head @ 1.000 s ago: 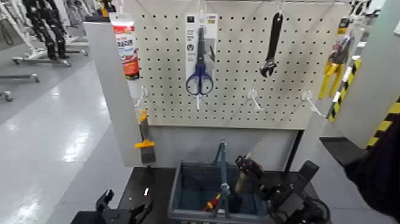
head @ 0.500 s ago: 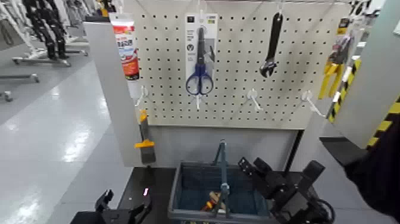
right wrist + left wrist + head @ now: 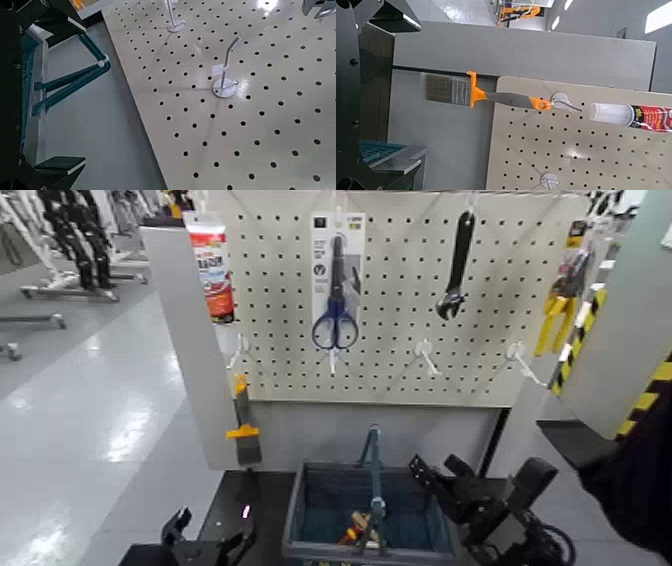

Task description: Put the tool with the wooden handle into the crate.

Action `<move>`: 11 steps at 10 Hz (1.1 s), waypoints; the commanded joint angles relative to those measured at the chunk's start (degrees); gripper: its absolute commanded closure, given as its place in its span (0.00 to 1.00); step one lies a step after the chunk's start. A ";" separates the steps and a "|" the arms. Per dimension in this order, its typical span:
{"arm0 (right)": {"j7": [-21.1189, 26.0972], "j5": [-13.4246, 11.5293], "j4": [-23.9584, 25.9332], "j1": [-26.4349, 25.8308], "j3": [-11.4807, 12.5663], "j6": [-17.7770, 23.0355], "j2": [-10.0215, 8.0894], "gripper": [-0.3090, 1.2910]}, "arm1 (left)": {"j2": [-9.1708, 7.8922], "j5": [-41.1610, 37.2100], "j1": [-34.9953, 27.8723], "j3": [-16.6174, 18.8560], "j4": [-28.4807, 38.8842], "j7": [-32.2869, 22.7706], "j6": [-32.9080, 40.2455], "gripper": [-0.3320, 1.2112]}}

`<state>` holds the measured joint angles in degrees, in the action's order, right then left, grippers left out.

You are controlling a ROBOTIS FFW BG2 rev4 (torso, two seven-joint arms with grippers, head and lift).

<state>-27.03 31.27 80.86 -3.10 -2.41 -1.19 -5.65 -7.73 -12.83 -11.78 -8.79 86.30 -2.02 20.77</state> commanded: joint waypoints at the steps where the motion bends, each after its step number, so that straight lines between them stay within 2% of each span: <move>1: 5.14 -5.78 5.80 3.45 0.57 -0.04 -0.06 0.28 | 0.00 0.00 0.09 -0.09 -0.08 0.00 -0.11 0.29; 3: 11.38 -12.28 11.42 7.41 0.83 -1.18 -0.06 0.28 | 0.00 0.00 0.09 -0.09 -0.08 0.00 -0.11 0.29; 5: 15.69 -17.20 15.29 11.19 1.09 -1.01 0.29 0.28 | 0.00 0.00 0.09 -0.09 -0.17 0.00 -0.11 0.29; 7: 18.41 -20.37 17.92 14.53 1.62 0.93 0.82 0.28 | 0.00 0.00 0.09 0.00 -0.17 0.00 -0.11 0.29; 9: 19.73 -22.30 18.80 17.60 2.15 3.65 2.14 0.28 | -0.09 0.00 0.00 0.00 -0.17 0.00 -0.02 0.29; 11: 20.70 -24.50 20.03 19.89 2.41 4.00 2.93 0.28 | -0.09 0.00 -0.09 0.18 -0.17 0.00 0.06 0.29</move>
<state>-6.45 7.43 100.49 16.09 -0.06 2.66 -2.94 -7.83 -12.83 -11.82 -8.65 86.13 -2.02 20.80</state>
